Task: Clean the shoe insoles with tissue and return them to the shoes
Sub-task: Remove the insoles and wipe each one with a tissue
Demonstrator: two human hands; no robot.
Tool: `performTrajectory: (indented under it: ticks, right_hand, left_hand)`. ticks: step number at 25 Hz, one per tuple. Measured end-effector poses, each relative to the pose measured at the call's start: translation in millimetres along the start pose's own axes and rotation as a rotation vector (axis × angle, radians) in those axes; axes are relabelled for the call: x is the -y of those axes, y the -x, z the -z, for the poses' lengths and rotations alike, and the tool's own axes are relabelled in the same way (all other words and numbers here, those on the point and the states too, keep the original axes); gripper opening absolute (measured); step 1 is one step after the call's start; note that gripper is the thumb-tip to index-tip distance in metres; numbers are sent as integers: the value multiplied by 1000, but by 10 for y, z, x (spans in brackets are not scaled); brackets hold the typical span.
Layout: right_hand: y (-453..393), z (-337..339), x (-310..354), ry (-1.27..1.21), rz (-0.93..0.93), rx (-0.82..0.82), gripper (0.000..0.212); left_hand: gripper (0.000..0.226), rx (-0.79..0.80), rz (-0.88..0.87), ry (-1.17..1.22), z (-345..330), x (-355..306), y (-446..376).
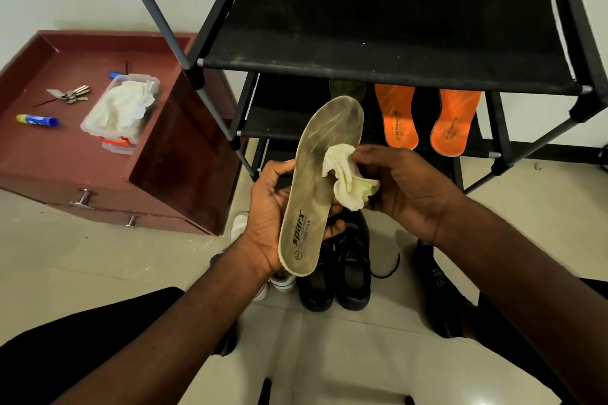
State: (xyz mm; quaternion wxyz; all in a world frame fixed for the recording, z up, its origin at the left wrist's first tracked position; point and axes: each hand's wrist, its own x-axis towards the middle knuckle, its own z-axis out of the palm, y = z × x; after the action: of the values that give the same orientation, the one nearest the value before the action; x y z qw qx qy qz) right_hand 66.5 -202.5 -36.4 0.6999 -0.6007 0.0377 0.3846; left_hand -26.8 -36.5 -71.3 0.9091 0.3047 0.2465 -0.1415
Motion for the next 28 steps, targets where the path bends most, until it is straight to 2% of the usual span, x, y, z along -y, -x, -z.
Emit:
performTrajectory:
  ticks: [4,7,10,14,17,22,24,26,27,28]
  right_hand:
    - [12,-13,-2,-64,9,94,34]
    - [3,-22,-8,70,162,-5,22]
    - [14,-17,-40,458,523,-200,17]
    - [-1,-73,-207,982,863,-142,24]
    - [-19,-62,-242,1095,898,-139,25]
    - [29,-146,-312,1131,883,-138,20]
    - [118,-232,-361,1163,886,-38,20]
    - [250,-344,-430,1300,951,127,24]
    - [280,-359,-436,1385,1000,166,26]
    - [253,-331,-411,1438,1032,128,26]
  left_hand:
    - [57,36,-7,-9,-15,0,9]
    - [63,85,-1,1,-18,-1,-12]
    - [64,187,14,25,-9,-11,-34]
    - [61,227,2,60,-17,-18,-26]
    - [76,170,11,65,-30,-13,-37]
    - [69,92,-3,90,-111,15,-30]
    - [67,44,-10,96,-89,-14,-34]
    - [70,21,-7,105,-56,-69,-26]
    - [71,13,-9,108,-48,-88,-22]
    - [70,16,-12,105,-54,-96,-18]
